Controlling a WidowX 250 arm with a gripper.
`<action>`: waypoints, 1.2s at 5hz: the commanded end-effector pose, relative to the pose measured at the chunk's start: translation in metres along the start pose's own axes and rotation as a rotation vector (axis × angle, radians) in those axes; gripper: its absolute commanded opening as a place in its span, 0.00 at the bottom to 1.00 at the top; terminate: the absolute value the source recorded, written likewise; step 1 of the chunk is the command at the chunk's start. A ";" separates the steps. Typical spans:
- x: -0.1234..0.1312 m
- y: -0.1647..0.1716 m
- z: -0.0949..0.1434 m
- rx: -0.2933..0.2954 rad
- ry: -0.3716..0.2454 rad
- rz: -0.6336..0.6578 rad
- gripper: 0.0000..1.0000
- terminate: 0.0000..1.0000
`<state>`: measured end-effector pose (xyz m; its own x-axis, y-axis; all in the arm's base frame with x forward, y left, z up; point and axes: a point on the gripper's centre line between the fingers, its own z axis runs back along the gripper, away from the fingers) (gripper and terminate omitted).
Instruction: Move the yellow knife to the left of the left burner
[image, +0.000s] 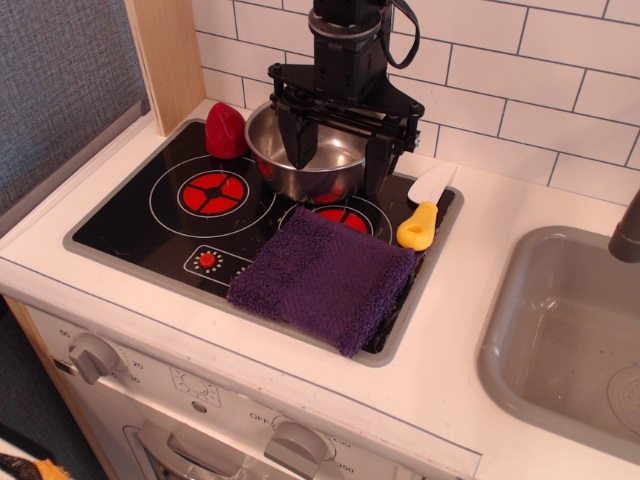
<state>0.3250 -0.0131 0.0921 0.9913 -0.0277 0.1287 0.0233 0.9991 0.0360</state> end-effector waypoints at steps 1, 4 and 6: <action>0.000 0.000 0.000 0.000 0.000 0.000 1.00 0.00; 0.012 -0.048 -0.017 -0.071 -0.057 -0.094 1.00 0.00; 0.034 -0.041 -0.049 -0.017 -0.053 -0.025 1.00 0.00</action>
<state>0.3565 -0.0574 0.0304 0.9896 -0.0641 0.1285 0.0611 0.9978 0.0270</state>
